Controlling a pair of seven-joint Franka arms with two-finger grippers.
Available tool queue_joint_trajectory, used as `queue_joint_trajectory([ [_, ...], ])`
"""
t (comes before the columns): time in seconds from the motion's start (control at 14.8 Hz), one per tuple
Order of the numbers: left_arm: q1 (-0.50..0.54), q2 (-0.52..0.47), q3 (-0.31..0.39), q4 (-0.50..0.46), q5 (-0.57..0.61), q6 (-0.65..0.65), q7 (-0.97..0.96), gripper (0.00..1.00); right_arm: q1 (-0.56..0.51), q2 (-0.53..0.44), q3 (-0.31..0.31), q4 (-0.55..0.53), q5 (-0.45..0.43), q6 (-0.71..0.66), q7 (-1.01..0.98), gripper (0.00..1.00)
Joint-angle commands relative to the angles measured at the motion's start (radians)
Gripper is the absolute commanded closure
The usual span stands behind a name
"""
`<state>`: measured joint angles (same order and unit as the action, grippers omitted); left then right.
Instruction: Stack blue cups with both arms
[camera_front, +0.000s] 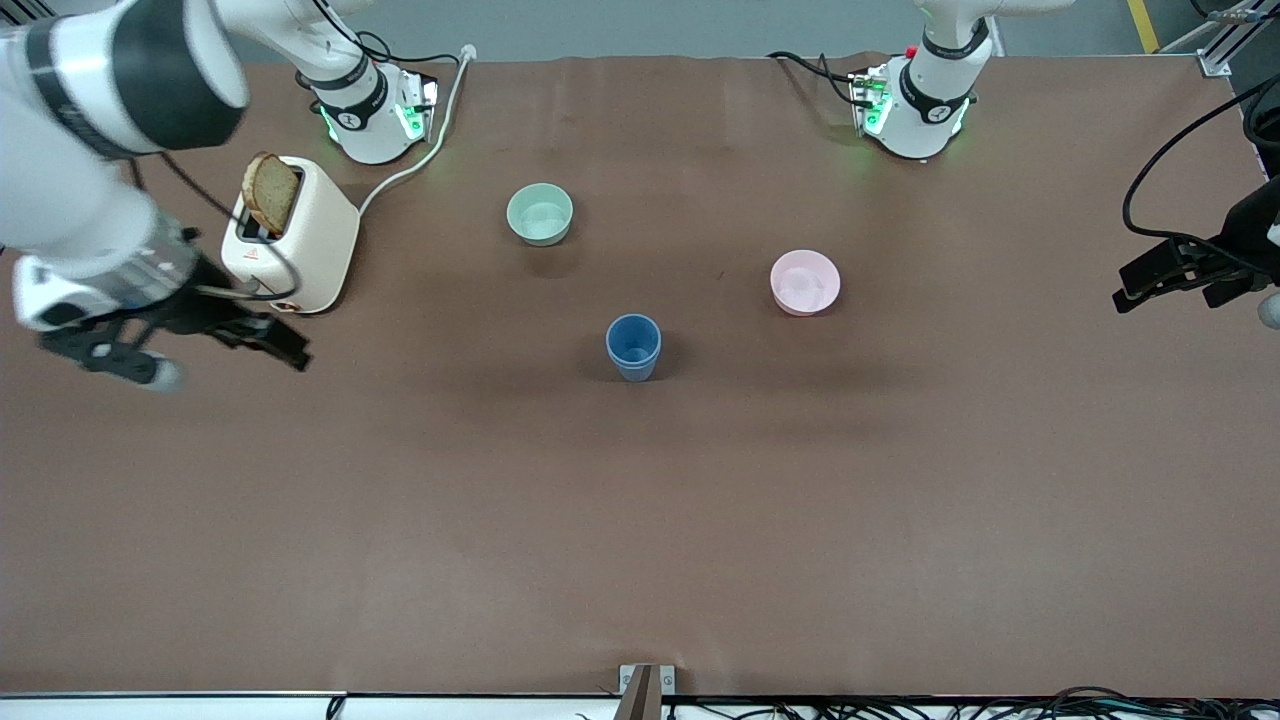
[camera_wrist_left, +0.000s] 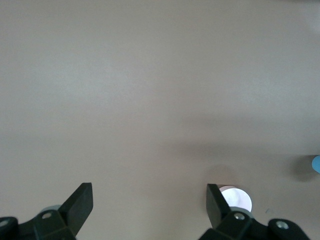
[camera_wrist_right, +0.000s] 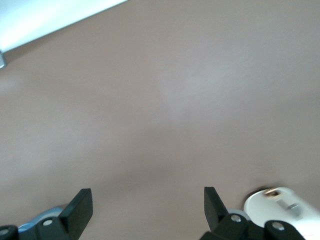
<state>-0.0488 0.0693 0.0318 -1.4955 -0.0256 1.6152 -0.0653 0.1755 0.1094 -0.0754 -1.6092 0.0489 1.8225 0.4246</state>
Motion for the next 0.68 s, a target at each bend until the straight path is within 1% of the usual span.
queue_joint_trajectory([
  [0.0, 0.004, -0.025, -0.006, -0.023, 0.001, 0.005, 0.009, 0.0, -0.109, -0.046, 0.025, -0.023, -0.014, 0.0, -0.125, 0.0],
  [0.2, 0.004, -0.029, -0.007, -0.02, 0.0, 0.005, 0.009, 0.0, -0.163, -0.1, 0.023, -0.021, -0.014, -0.073, -0.231, 0.0],
  [0.34, 0.007, -0.026, -0.006, -0.015, -0.004, 0.005, 0.01, 0.0, -0.188, -0.146, 0.025, -0.021, -0.014, -0.155, -0.292, 0.0],
  [0.54, -0.034, -0.026, 0.007, -0.012, 0.015, 0.005, 0.007, 0.0, -0.185, -0.21, 0.028, -0.029, -0.017, -0.27, -0.345, 0.0],
  [0.61, -0.045, -0.026, 0.013, -0.006, 0.045, 0.005, 0.009, 0.0, -0.185, -0.232, 0.029, -0.029, -0.017, -0.297, -0.346, 0.0],
])
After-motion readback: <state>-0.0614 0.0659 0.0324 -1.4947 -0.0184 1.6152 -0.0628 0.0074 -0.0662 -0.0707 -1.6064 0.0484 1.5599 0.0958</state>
